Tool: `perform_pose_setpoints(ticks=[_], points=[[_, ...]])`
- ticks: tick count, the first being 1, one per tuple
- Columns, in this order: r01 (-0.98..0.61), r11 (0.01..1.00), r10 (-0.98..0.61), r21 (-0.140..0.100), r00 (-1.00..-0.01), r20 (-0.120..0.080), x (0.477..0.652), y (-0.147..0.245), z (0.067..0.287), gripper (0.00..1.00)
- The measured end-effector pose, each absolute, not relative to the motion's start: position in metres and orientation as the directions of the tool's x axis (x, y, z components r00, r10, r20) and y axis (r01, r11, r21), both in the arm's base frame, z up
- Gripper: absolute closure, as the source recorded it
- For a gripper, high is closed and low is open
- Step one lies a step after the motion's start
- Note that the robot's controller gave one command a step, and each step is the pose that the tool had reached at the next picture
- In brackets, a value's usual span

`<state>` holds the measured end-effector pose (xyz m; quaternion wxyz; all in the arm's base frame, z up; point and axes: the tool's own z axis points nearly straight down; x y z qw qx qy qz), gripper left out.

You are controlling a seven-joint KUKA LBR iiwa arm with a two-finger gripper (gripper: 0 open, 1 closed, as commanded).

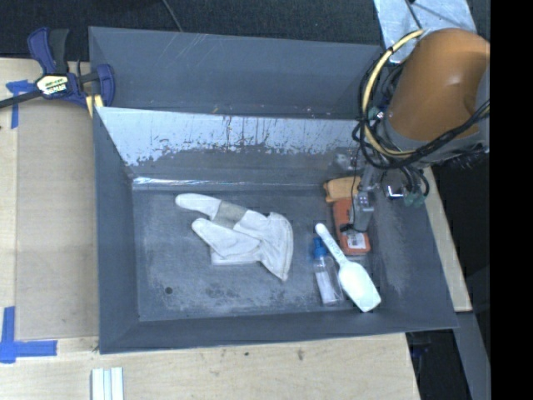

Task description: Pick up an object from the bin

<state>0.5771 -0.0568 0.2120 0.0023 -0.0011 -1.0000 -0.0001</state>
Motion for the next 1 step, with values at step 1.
perform_pose_setpoints(ticks=[1], points=[[0.001,1.0,0.001,-0.001,-1.0,-0.004,0.5787,-0.0566,0.2168,0.0]])
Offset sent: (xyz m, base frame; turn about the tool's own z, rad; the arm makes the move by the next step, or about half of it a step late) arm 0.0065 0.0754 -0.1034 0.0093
